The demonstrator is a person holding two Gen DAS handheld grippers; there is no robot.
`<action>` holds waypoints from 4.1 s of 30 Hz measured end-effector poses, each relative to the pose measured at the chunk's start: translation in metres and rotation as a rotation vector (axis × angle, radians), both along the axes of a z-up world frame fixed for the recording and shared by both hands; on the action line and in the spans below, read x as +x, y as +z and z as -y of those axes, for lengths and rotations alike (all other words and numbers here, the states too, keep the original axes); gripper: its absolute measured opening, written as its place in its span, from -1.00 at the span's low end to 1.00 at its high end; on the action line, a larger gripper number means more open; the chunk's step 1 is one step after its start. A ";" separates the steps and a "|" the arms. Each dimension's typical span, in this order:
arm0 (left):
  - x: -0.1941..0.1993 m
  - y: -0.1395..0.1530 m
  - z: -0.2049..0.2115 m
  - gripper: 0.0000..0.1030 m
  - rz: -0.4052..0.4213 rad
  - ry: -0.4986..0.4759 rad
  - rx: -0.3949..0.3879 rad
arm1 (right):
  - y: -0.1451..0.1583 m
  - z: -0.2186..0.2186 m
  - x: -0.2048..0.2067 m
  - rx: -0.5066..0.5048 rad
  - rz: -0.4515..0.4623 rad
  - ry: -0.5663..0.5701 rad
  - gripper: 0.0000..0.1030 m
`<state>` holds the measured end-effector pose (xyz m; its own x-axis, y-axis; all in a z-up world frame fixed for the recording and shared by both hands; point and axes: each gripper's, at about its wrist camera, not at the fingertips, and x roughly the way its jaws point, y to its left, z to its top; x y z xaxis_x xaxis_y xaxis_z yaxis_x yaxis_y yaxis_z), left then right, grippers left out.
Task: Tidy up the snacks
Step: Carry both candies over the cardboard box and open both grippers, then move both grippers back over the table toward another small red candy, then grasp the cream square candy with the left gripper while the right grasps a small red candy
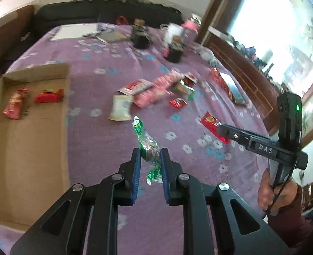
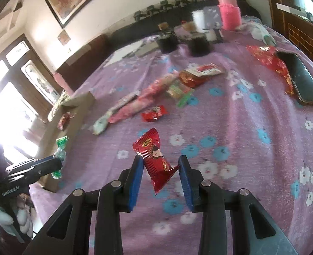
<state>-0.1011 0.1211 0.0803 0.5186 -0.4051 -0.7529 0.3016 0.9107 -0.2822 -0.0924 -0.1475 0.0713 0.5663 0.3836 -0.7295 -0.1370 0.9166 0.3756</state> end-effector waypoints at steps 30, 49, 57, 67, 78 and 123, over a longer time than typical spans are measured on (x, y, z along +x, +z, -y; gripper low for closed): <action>0.079 -0.055 -0.211 -0.69 -0.179 0.412 -0.002 | -0.019 -0.312 0.110 -0.048 -0.131 0.409 -0.33; 0.062 -0.025 -0.211 -0.01 -0.104 0.486 0.080 | 0.007 -0.281 0.094 -0.027 -0.030 0.350 -0.14; 0.033 0.005 -0.177 -0.01 0.013 0.508 0.218 | 0.018 -0.232 0.076 0.003 -0.003 0.288 -0.12; 0.011 0.027 -0.107 -0.01 0.114 0.410 0.316 | 0.017 -0.152 0.058 0.024 0.005 0.160 -0.08; 0.008 0.029 -0.067 -0.01 0.112 0.337 0.308 | 0.001 -0.060 0.061 0.050 -0.012 -0.018 -0.01; 0.131 -0.053 0.046 -0.02 -0.161 0.136 0.191 | -0.041 -0.019 0.097 -0.051 -0.039 -0.173 -0.45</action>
<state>0.0301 0.0754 0.0270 0.4265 -0.1831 -0.8858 0.1379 0.9810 -0.1363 0.0043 -0.1285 0.0299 0.5917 0.2452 -0.7679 0.0377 0.9431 0.3302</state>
